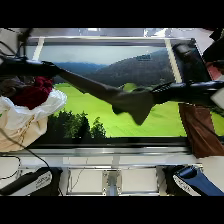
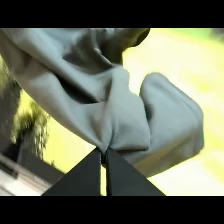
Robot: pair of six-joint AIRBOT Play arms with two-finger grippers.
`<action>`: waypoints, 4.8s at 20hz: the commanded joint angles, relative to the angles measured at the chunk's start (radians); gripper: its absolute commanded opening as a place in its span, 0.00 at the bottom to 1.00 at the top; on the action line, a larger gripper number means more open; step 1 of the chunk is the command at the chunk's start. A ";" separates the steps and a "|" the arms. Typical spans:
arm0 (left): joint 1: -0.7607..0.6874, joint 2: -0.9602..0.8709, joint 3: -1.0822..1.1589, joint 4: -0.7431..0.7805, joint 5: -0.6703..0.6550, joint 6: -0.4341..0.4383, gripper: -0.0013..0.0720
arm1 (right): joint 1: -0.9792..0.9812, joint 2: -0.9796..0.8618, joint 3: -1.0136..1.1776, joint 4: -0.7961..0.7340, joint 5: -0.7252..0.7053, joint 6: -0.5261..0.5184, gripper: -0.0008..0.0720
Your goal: Fold the shirts.
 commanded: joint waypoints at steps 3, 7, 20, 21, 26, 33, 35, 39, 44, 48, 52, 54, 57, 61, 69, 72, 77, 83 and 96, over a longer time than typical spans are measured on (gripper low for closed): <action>0.064 0.404 0.002 0.000 -0.018 0.000 0.04 | -0.018 0.096 0.331 -0.030 0.065 0.004 0.02; 0.064 0.574 0.002 0.000 0.105 -0.027 0.04 | -0.018 0.087 0.432 -0.018 0.062 0.004 0.02; -0.036 -0.143 0.002 0.008 0.290 -0.041 0.03 | -0.018 -0.542 0.225 -0.003 0.178 -0.005 0.02; -0.064 -0.238 0.002 0.007 0.341 -0.042 0.04 | -0.018 -0.629 0.225 -0.009 0.095 -0.005 0.02; -0.185 -0.526 0.002 0.006 0.592 -0.045 0.18 | -0.024 -0.839 0.226 -0.030 -0.389 0.058 0.51; -0.095 -0.370 0.008 -0.072 0.497 -0.064 0.98 | -0.182 -0.800 0.483 -0.161 -0.010 0.039 0.58; -0.016 -0.293 -0.003 -0.073 0.311 -0.103 0.88 | -0.238 -0.752 0.509 -0.174 0.122 -0.018 0.57; 0.094 -0.116 -0.253 -0.135 0.100 -0.102 0.66 | -0.262 -0.644 0.504 -0.174 0.190 -0.049 0.57; 0.103 0.212 -0.888 -0.298 0.154 -0.103 0.66 | -0.213 -0.560 0.494 -0.172 0.272 -0.071 0.57; 0.102 0.343 -1.125 -0.389 0.154 -0.101 0.67 | -0.196 -0.509 0.494 -0.154 0.272 -0.082 0.57; 0.101 0.339 -1.181 -0.317 0.153 -0.104 0.69 | -0.196 -0.476 0.496 -0.158 0.280 -0.085 0.57; 0.100 0.336 -1.205 -0.314 0.153 -0.140 0.69 | -0.196 -0.462 0.496 -0.157 0.280 -0.085 0.57; 0.070 0.336 -1.212 -0.315 0.196 -0.140 0.69 | -0.196 -0.447 0.496 -0.156 0.278 -0.084 0.57; -0.050 0.335 -1.212 -0.316 0.329 -0.141 0.68 | -0.196 -0.444 0.496 -0.146 0.278 -0.084 0.57; -0.185 0.224 -1.211 -0.350 0.487 -0.228 0.68 | -0.196 -0.444 0.496 -0.128 0.280 -0.084 0.57; -0.189 0.166 -1.210 -0.446 0.539 -0.224 0.68 | -0.196 -0.444 0.496 -0.128 0.280 -0.084 0.57; -0.222 0.082 -1.207 -0.624 0.564 -0.103 0.68 | -0.196 -0.444 0.496 -0.126 0.280 -0.084 0.57; -0.231 0.055 -1.207 -0.735 0.588 -0.082 0.04 | -0.196 -0.445 0.472 -0.050 0.378 -0.085 0.57; -0.231 0.071 -1.181 -0.735 0.563 -0.082 0.04 | 0.196 -0.561 -0.232 0.073 -0.265 -0.111 0.58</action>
